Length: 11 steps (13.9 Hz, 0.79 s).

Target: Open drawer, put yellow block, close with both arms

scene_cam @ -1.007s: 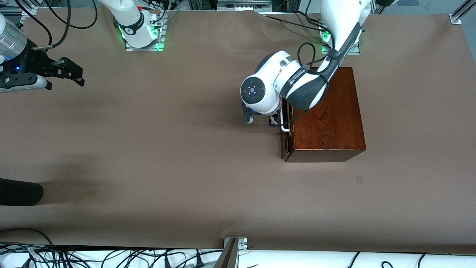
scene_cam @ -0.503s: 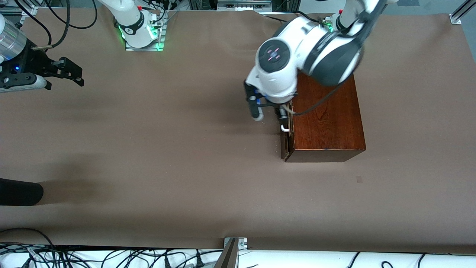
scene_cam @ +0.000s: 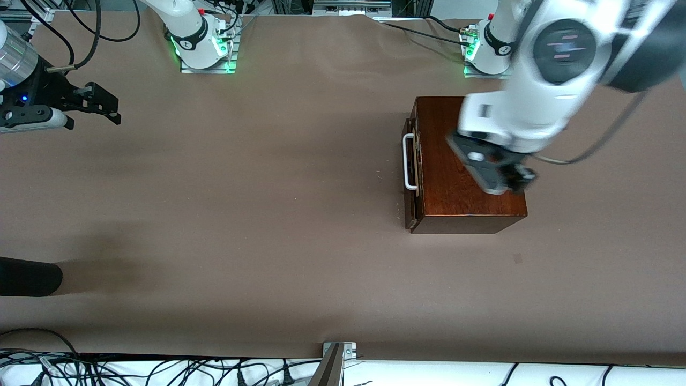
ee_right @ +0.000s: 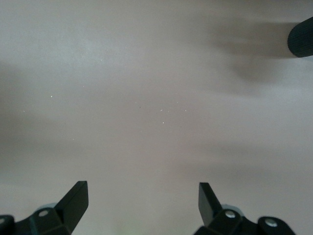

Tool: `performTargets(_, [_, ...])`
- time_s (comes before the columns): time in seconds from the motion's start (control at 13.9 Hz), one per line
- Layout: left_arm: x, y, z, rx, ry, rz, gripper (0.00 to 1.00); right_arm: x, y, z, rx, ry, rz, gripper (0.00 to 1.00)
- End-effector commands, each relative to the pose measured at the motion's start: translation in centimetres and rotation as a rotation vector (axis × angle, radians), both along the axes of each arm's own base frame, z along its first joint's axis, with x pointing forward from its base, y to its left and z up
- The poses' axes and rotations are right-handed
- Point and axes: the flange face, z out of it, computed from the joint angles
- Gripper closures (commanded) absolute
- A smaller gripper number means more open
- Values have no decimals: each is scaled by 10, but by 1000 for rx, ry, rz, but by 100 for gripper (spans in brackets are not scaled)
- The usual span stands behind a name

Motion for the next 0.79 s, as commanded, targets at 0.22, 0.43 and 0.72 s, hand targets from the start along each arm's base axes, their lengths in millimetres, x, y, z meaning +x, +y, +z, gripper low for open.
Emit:
performTargets(0.22, [-14,47,34,-97,-201,395,0,0,-1,6,-10,4,-6,0])
performTargets(0.43, [-33,87,35,-183,-184,706,0,0,-1,6,-10,4,-4,0])
performTargets(0.72, [-63,142,28,-174,-154,888,0,1,-2,6,-10,4,-6,0])
